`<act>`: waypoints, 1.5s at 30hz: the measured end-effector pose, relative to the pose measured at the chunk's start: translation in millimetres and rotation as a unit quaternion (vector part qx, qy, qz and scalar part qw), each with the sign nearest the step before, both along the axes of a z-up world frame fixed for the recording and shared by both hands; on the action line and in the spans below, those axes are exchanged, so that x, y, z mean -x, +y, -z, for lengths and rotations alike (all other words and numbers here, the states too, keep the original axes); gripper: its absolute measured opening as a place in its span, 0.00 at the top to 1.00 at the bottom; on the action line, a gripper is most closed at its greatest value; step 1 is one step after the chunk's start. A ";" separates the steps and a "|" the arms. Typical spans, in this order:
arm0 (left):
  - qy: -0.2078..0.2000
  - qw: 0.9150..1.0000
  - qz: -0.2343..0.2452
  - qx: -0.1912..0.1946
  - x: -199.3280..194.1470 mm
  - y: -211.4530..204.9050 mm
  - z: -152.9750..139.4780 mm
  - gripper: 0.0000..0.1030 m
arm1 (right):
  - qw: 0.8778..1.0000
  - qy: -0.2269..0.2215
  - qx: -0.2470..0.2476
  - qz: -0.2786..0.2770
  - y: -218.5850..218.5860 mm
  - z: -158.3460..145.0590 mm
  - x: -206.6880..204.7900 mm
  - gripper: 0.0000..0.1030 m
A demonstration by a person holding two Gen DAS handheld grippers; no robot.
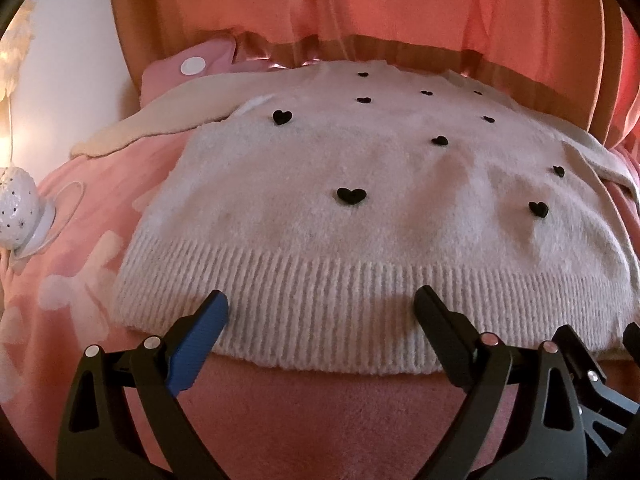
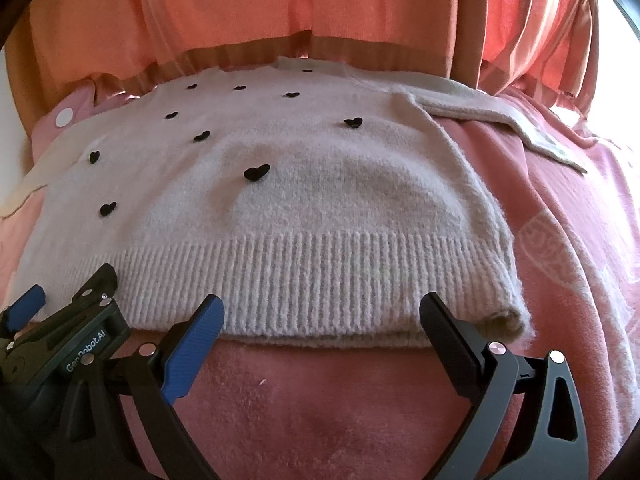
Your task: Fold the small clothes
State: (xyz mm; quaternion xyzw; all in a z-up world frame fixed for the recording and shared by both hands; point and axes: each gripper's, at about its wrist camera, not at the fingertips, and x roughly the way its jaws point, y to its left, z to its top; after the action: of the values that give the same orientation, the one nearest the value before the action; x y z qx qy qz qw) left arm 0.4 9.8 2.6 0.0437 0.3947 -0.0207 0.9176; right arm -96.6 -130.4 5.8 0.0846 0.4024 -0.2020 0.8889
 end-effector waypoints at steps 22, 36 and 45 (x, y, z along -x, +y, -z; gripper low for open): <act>-0.002 1.000 0.000 -0.014 2.8 -0.1 1.7 0.10 | 1.000 0.002 0.008 -0.005 4.7 1.6 1.1 0.05; -0.005 1.000 -0.001 -0.019 4.3 0.6 2.1 0.08 | 1.000 0.003 0.010 -0.007 4.3 2.5 0.8 0.05; -0.004 1.000 0.000 -0.019 4.2 0.9 1.4 0.08 | 1.000 0.005 0.010 -0.007 4.8 2.6 0.7 0.05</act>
State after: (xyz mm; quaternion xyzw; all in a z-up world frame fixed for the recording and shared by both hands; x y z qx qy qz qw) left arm -3.9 10.7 1.2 0.0616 0.3910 -0.0128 0.9182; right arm -97.2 -125.6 3.1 0.0718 0.4058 -0.2004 0.8888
